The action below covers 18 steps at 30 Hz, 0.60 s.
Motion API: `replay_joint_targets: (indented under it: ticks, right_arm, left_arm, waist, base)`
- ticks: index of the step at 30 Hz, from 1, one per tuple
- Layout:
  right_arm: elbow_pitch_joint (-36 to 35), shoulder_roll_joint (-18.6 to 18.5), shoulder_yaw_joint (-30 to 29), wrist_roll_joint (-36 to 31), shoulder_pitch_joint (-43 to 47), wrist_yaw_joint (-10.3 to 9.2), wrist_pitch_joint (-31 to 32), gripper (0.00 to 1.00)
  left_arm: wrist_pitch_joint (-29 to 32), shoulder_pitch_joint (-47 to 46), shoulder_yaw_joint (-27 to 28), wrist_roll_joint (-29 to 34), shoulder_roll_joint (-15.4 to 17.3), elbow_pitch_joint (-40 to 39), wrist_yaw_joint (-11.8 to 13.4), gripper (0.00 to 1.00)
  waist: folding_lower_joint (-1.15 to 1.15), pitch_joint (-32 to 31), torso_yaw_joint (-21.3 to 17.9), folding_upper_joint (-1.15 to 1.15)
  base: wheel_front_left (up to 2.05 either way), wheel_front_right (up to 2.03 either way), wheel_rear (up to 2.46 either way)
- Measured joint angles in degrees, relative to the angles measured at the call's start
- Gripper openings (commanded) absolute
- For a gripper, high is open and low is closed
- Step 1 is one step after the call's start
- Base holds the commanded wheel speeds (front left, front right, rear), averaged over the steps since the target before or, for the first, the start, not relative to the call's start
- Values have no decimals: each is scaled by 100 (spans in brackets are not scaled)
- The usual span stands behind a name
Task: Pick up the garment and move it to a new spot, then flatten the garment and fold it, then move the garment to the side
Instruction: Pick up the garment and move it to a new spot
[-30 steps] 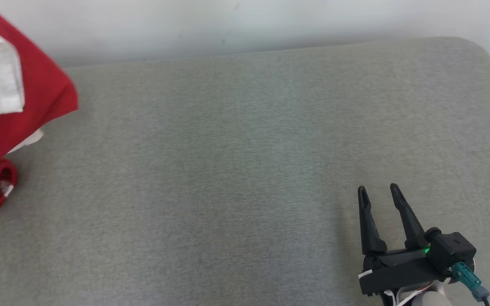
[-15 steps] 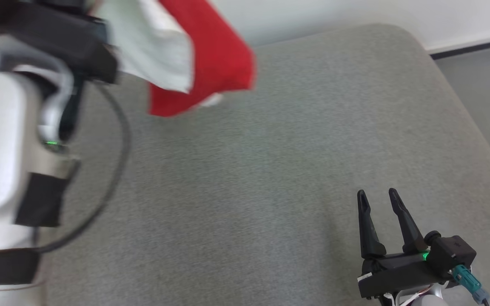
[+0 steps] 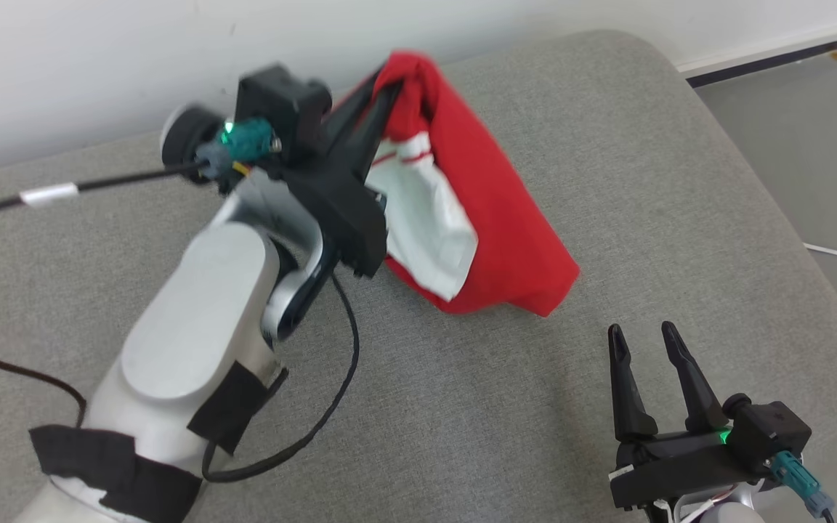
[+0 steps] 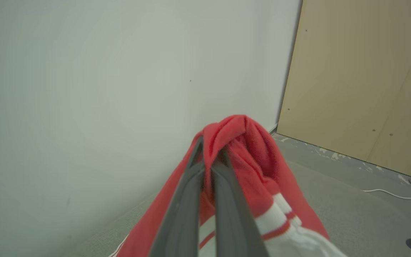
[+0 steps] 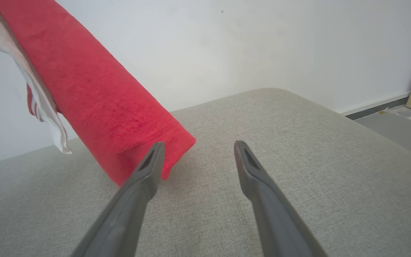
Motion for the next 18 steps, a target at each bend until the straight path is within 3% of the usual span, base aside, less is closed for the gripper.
replay_joint_targets:
  ticks: [15, 16, 18]
  right_arm:
    - [40, 0, 11, -56, -145, 0, 0, 100]
    - [43, 0, -3, -68, -144, 0, -1, 100]
    - [36, 0, 7, -97, -133, 0, -1, 100]
  left_arm:
    - [-521, 743, -625, -281, -79, 1684, 0, 2]
    - [-622, 725, -644, -285, -113, 1706, 0, 96]
    - [-804, 668, -656, -327, -176, 1726, 0, 100]
  waist:
    - [0, 149, 142, 0]
    - [0, 142, 165, 0]
    - [0, 108, 214, 0]
  base:
    - [0, 0, 0]
    - [0, 0, 0]
    - [0, 0, 0]
